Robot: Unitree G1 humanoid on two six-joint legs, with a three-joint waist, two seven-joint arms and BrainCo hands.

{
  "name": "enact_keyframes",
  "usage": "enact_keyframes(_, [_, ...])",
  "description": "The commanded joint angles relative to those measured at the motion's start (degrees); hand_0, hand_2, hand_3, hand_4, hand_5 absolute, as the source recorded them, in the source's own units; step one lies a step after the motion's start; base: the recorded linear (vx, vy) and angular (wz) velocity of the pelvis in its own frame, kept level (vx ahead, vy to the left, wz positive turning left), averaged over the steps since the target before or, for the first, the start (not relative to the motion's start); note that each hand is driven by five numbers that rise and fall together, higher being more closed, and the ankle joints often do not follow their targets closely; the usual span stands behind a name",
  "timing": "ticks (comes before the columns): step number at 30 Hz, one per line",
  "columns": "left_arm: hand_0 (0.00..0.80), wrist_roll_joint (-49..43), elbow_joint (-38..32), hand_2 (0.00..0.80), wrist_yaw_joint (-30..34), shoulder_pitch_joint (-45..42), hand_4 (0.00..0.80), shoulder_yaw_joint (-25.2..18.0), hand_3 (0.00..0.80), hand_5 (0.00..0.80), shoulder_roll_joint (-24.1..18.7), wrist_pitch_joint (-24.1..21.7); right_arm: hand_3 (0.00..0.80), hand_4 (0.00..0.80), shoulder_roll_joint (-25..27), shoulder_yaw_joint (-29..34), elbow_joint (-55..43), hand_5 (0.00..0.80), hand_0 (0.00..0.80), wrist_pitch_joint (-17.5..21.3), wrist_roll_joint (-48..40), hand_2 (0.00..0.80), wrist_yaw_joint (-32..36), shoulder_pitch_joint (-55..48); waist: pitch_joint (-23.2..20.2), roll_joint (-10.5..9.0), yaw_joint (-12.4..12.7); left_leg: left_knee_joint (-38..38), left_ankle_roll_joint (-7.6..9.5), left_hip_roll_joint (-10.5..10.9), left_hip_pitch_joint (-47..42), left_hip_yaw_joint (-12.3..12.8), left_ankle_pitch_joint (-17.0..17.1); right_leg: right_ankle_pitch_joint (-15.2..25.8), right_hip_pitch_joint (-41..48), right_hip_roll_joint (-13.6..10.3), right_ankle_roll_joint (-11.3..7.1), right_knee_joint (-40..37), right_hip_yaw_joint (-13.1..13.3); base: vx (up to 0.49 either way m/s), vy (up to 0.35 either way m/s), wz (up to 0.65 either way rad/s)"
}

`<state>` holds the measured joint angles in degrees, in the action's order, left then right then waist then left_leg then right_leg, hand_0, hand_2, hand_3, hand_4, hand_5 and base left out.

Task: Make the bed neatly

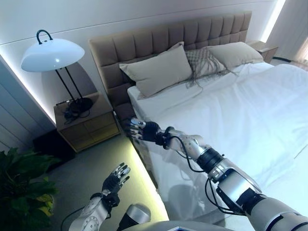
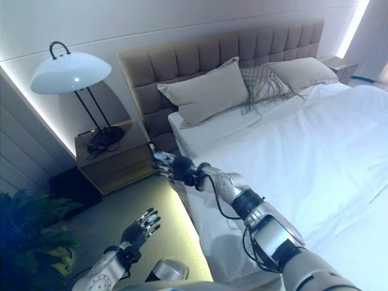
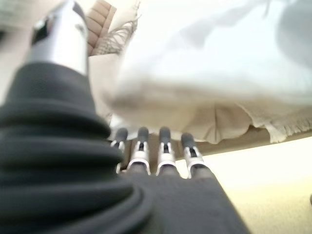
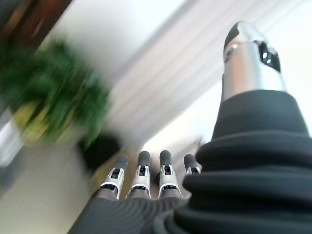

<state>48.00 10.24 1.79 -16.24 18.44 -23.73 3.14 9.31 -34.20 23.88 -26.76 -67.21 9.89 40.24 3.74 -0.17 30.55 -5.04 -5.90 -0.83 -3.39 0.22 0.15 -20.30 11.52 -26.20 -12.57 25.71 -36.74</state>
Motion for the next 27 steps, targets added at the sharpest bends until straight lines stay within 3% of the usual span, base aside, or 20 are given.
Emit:
enact_keyframes(1, [0.000, -1.28, -5.56, 0.000, 2.66, 1.65, 0.000, -1.32, 0.000, 0.000, -3.53, -0.94, 0.000, 0.000, -1.06, 2.11, -2.09, 0.000, 0.000, -1.51, 0.46, 0.000, -0.95, 4.30, 0.18, -2.07, 0.50, -2.07, 4.16, -0.29, 1.00, 0.13, -0.16, 33.73, 2.43, -3.32, -2.43, -18.46, 0.87, 0.000, 0.000, 0.00])
enact_keyframes(5, [0.000, -2.39, -5.34, 0.000, 3.13, 2.00, 0.000, -0.94, 0.000, 0.000, -2.76, -0.73, 0.000, 0.000, -0.18, 2.45, -1.45, 0.000, 0.000, -1.11, 1.18, 0.000, -3.77, 2.25, 0.47, -2.21, 0.17, -2.36, 4.42, -0.26, 1.03, 0.50, -0.55, 34.02, 1.38, -3.95, -2.43, -17.43, 1.61, -0.008, 0.000, 0.06])
enact_keyframes(9, [0.000, -3.40, -4.81, 0.000, 2.75, 2.47, 0.000, -0.12, 0.000, 0.000, -2.12, -1.12, 0.000, 0.000, -1.16, 3.86, 1.84, 0.000, 0.000, 5.29, -0.26, 0.000, -7.92, 0.26, 0.96, -2.07, 0.14, -2.84, 4.77, -0.13, 0.87, 0.65, -1.17, 34.14, 1.11, -4.69, -2.39, -16.63, 1.50, 0.007, 0.020, 0.08])
enact_keyframes(14, [0.000, -3.80, -3.56, 0.000, 2.61, 3.04, 0.000, -0.16, 0.000, 0.000, -1.59, -2.03, 0.000, 0.000, -1.45, 7.89, 3.55, 0.000, 0.000, 15.87, 5.54, 0.000, -10.43, -3.74, 1.70, -1.65, -0.95, -3.42, 5.14, 0.23, 0.85, 1.09, -2.02, 35.22, -0.19, -5.64, -2.43, -15.79, 2.36, -0.006, 0.023, 0.02])
enact_keyframes(19, [0.000, -5.77, -3.46, 0.000, 2.27, 1.79, 0.000, -1.28, 0.000, 0.000, 0.59, -2.68, 0.000, 0.000, 0.92, 15.78, -2.13, 0.000, 0.000, 24.30, 14.76, 0.000, -8.60, -16.63, 2.52, -1.51, -4.07, -3.45, 6.44, 1.53, 1.38, 2.68, -2.11, 37.94, -3.49, -7.15, -2.43, -15.47, 4.35, -0.064, 0.028, 0.01])
enact_keyframes(22, [0.000, -9.09, -2.24, 0.000, 3.43, 1.11, 0.000, -2.28, 0.000, 0.000, 2.21, -3.10, 0.000, 0.000, 1.95, 19.48, -5.85, 0.000, 0.000, 26.92, 20.92, 0.000, -7.17, -25.97, 3.06, -1.75, -6.45, -3.74, 7.29, 2.14, 0.87, 3.65, -3.55, 38.90, -6.18, -7.37, -2.43, -14.96, 7.24, -0.023, -0.047, -0.21])
enact_keyframes(27, [0.000, -11.28, -1.09, 0.000, 4.65, 1.65, 0.000, -4.43, 0.000, 0.000, 2.37, -3.67, 0.000, 0.000, 2.61, 24.28, -5.83, 0.000, 0.000, 27.24, 22.68, 0.000, -4.57, -33.46, 3.84, -2.68, -9.98, -4.44, 8.83, 2.86, -0.40, 5.79, -6.05, 38.54, -8.87, -6.21, -2.24, -14.53, 10.48, -0.002, -0.105, -0.38])
